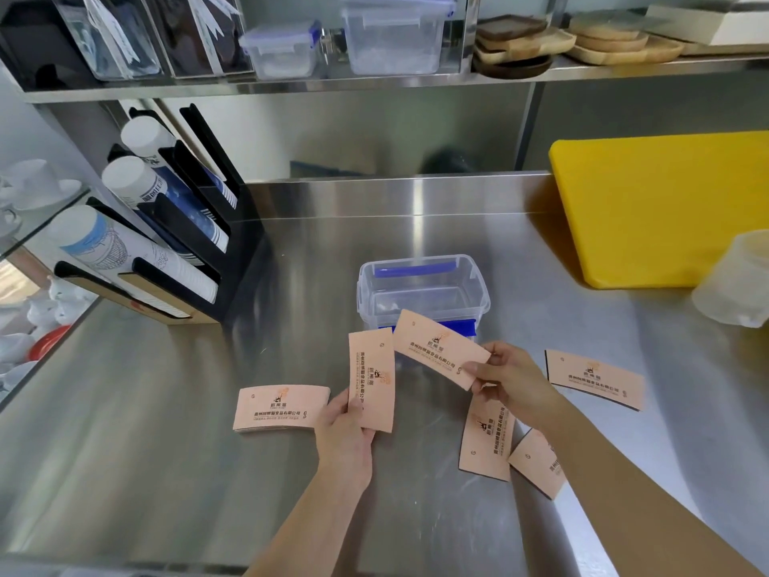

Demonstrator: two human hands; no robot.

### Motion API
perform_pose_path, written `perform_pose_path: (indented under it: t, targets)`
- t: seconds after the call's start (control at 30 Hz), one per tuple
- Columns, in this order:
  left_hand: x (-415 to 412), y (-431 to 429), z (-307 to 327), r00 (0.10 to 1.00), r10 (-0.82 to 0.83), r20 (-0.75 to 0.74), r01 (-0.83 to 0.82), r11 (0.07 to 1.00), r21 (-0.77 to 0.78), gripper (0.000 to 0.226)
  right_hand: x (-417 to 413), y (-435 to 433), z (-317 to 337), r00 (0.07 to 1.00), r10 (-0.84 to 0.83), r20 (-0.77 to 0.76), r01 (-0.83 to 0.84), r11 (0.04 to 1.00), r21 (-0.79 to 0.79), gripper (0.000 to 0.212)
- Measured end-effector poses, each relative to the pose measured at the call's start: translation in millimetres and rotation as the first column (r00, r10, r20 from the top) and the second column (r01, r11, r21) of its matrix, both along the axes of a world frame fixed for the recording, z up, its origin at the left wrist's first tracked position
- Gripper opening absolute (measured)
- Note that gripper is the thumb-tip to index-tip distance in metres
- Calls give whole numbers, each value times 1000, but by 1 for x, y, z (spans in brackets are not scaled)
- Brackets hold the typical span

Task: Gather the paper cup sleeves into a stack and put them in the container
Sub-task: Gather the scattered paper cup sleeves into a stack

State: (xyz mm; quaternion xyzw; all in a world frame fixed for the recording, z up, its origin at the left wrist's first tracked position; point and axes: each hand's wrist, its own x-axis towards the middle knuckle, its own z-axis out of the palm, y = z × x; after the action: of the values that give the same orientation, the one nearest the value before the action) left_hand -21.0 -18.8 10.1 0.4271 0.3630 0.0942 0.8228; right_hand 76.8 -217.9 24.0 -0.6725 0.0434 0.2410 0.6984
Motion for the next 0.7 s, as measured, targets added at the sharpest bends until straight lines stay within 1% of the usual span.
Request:
perform_pose_path:
  t: [0.07,0.17,0.27,0.37,0.47,0.6,0.7]
  targets:
    - [3,-5,4,998,38,-59,-39,999,-6,29,-4,7,1,999,5,-40,-3,999,48,15]
    - [6,-9,5,986,70,-154,-66,997,30,24,-10,16,0,995,-19,-93,30,993,111,16]
    - [5,-11,3,989,44,-144,-45,999,-5,24,-15,22,-3,991,-46,-129,64,988,139,16]
    - [4,-15,4,992,3,-130,-10,999,-52,20,-19,25,-8,992,-36,-125,50,993,106,14]
    - [4,-18,2,990,-40,-134,32,998,-60,14,-23,30,-13,991,-10,-135,18,998,59,14]
    - [3,-25,2,987,-105,-124,95,992,-86,19,-26,40,-21,987,40,-157,-42,999,-11,14]
    - [1,-30,2,982,-156,-108,148,986,-79,14,-28,42,-21,987,41,-156,-49,997,-51,13]
